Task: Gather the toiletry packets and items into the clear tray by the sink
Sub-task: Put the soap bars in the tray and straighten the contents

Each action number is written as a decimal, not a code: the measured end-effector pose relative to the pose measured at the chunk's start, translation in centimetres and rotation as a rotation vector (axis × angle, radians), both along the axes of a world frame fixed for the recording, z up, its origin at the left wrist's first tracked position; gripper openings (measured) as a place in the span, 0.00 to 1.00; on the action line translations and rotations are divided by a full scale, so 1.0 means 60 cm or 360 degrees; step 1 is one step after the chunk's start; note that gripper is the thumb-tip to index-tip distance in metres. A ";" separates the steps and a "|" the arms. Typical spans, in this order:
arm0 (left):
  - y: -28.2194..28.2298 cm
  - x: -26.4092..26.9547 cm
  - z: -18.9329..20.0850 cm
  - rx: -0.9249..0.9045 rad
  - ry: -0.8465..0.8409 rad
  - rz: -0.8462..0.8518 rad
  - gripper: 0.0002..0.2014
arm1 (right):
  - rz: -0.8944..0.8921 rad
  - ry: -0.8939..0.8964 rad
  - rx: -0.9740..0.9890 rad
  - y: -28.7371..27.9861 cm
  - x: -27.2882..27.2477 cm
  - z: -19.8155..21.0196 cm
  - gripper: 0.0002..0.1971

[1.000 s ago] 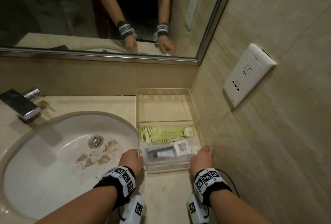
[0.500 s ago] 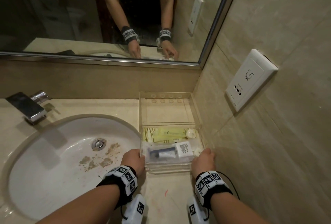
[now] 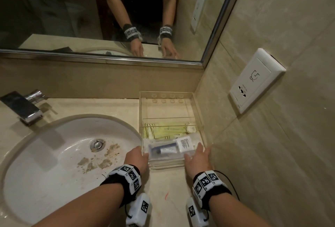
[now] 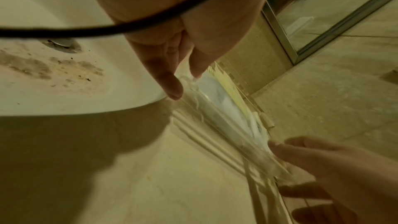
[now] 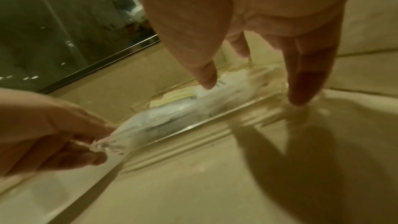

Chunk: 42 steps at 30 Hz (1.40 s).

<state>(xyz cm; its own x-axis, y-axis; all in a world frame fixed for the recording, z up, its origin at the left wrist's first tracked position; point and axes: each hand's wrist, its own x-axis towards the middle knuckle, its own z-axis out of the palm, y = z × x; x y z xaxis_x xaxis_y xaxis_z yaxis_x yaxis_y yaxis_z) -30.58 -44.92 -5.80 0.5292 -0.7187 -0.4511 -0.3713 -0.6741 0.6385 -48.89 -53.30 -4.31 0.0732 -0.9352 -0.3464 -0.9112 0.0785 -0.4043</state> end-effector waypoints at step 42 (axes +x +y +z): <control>-0.074 0.053 0.020 0.0301 -0.0976 -0.1130 0.64 | 0.1460 0.0831 -0.0116 -0.113 0.047 0.009 0.64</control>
